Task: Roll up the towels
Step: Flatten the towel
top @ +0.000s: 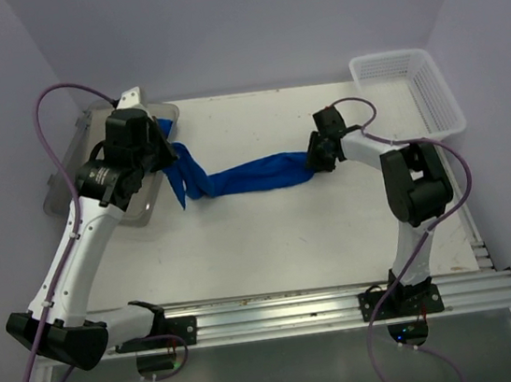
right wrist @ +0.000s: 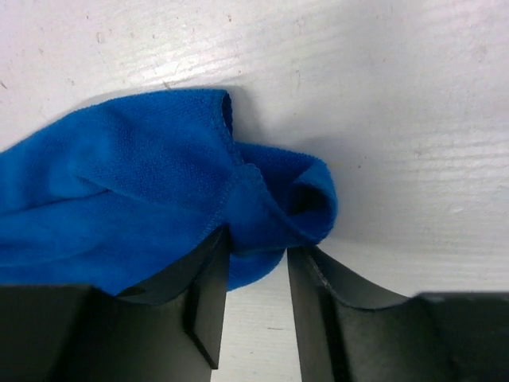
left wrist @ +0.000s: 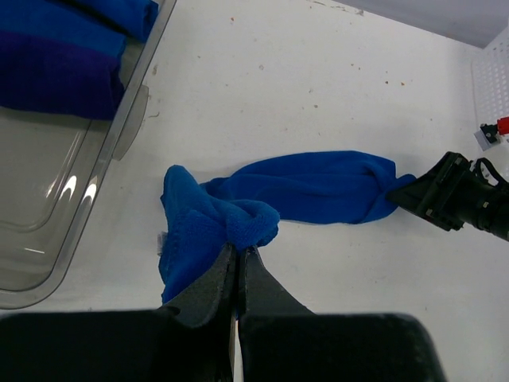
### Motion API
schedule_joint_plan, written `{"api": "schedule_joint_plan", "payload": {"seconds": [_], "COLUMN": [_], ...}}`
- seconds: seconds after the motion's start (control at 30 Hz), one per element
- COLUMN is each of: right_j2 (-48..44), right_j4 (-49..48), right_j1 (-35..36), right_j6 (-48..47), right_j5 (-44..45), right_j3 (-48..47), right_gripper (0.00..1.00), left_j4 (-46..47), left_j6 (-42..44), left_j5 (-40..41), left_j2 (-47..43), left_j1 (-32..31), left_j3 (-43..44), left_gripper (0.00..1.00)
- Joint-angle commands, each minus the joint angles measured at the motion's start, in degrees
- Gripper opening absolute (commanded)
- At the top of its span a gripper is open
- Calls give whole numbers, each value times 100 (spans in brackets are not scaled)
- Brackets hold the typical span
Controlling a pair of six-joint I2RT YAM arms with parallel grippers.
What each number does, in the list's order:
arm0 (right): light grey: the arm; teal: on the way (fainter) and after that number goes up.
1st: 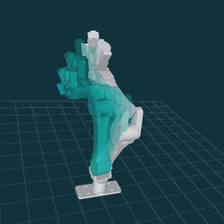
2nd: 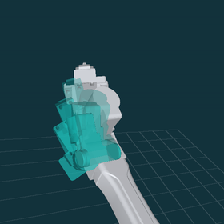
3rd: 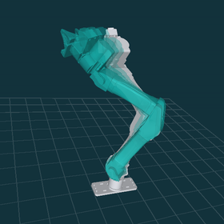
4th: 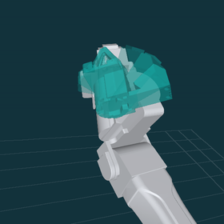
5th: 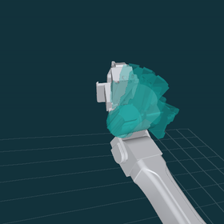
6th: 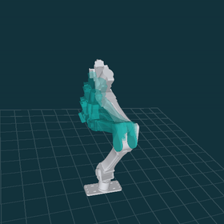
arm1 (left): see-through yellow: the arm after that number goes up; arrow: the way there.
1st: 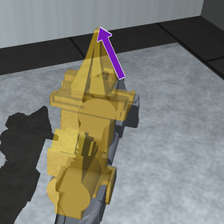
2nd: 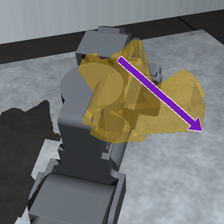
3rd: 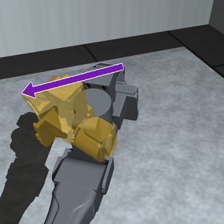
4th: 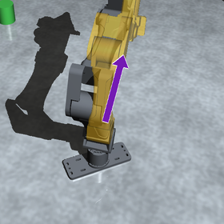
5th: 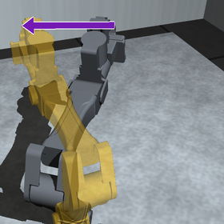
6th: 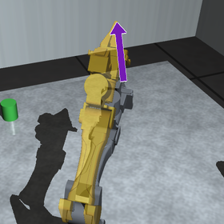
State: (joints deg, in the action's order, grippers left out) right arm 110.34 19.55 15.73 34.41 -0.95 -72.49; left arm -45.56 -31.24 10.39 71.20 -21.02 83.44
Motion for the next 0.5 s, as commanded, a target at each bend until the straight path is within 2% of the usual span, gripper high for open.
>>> {"api": "schedule_joint_plan", "payload": {"seconds": [0.0,0.03,0.1,0.23,0.47], "right_j2": [48,5,-153,-969,-2824], "right_j4": [-145,-101,4,101,584], "right_j1": [1,1,-8,-113,-342], "right_j6": [118,118,74,39,-294], "right_j5": [350,376,490,648,956], "right_j3": [-292,-318,-354,-336,-591], "right_gripper": [36,18,3,0,0], "left_j4": [-5,-14,-76,-207,-594], "left_j6": [75,83,136,294,329], "left_j5": [33,24,42,77,112], "left_j2": [-97,-97,-97,-1,298], "left_j1": [54,54,62,159,335], "left_j3": [67,93,234,672,2235], "left_gripper": [0,0,0,0,0]}}
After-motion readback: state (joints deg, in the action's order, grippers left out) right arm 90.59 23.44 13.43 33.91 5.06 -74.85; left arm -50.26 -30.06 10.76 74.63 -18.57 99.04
